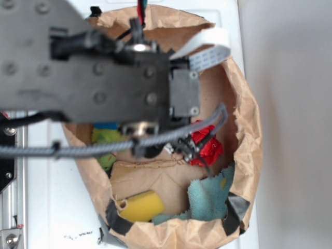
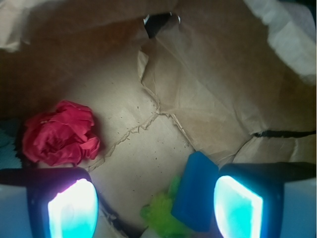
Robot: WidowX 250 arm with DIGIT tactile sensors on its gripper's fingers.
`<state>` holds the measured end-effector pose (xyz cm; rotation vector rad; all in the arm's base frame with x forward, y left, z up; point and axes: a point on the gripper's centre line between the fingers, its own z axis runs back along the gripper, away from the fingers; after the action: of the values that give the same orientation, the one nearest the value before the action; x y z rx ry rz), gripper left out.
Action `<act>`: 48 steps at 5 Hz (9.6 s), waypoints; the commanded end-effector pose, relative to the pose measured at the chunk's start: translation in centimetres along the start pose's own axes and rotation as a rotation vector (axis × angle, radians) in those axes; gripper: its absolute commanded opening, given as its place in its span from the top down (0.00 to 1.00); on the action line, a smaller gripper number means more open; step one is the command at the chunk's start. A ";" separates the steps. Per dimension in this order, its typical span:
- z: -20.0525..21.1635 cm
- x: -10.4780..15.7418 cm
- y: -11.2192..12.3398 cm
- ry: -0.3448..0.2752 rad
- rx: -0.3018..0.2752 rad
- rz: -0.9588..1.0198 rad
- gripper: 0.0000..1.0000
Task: Grab the blue block.
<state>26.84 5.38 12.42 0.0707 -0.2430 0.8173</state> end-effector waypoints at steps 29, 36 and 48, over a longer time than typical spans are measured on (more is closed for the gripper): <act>-7.1 -3.7 4.2 0.064 0.018 0.284 0.00; -10.5 -4.8 3.5 0.018 0.105 0.203 0.00; 4.9 -2.3 2.1 -0.088 -0.205 -0.382 1.00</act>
<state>22.60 3.65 15.14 -0.0446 -0.3328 0.4280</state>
